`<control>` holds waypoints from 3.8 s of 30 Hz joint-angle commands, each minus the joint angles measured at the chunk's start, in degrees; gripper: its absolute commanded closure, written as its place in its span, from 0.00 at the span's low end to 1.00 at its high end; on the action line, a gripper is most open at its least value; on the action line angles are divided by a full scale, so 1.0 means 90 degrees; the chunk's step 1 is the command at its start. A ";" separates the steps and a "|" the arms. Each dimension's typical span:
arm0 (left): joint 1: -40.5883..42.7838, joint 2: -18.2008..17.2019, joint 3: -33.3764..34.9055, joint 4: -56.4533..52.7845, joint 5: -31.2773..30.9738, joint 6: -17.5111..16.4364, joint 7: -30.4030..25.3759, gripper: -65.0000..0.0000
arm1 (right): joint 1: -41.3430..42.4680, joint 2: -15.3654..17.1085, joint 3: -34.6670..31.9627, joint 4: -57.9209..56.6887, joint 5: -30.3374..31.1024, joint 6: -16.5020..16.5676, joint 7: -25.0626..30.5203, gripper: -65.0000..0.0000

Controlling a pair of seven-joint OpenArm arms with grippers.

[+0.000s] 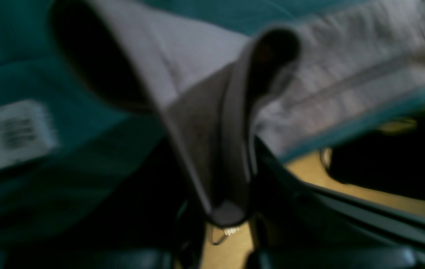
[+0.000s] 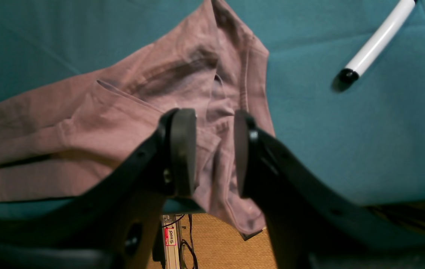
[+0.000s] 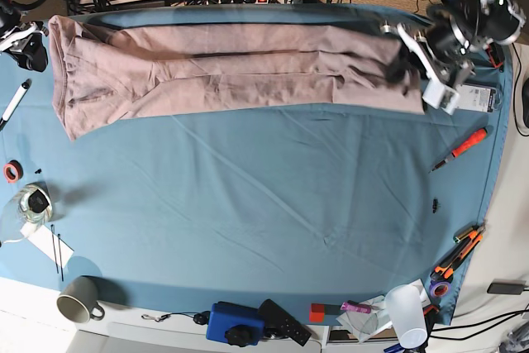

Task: Fold the T-shirt properly

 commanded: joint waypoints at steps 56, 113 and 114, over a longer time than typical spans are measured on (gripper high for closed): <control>-0.1552 0.1902 0.5809 -0.0639 0.3854 0.0920 -0.0760 0.55 | -0.0005 0.0189 0.0053 0.0092 0.0170 0.0006 0.0520 0.72; -0.0588 0.1144 0.5809 0.0384 0.6234 0.1746 -0.1173 0.55 | 0.1462 0.1991 -0.2744 -0.4962 0.1741 0.0006 0.0062 0.60; -0.0588 0.1144 0.5809 0.0384 0.6234 0.1746 -0.1171 0.55 | 0.1469 0.1967 -0.2744 -0.4962 0.1736 0.0006 0.0062 0.60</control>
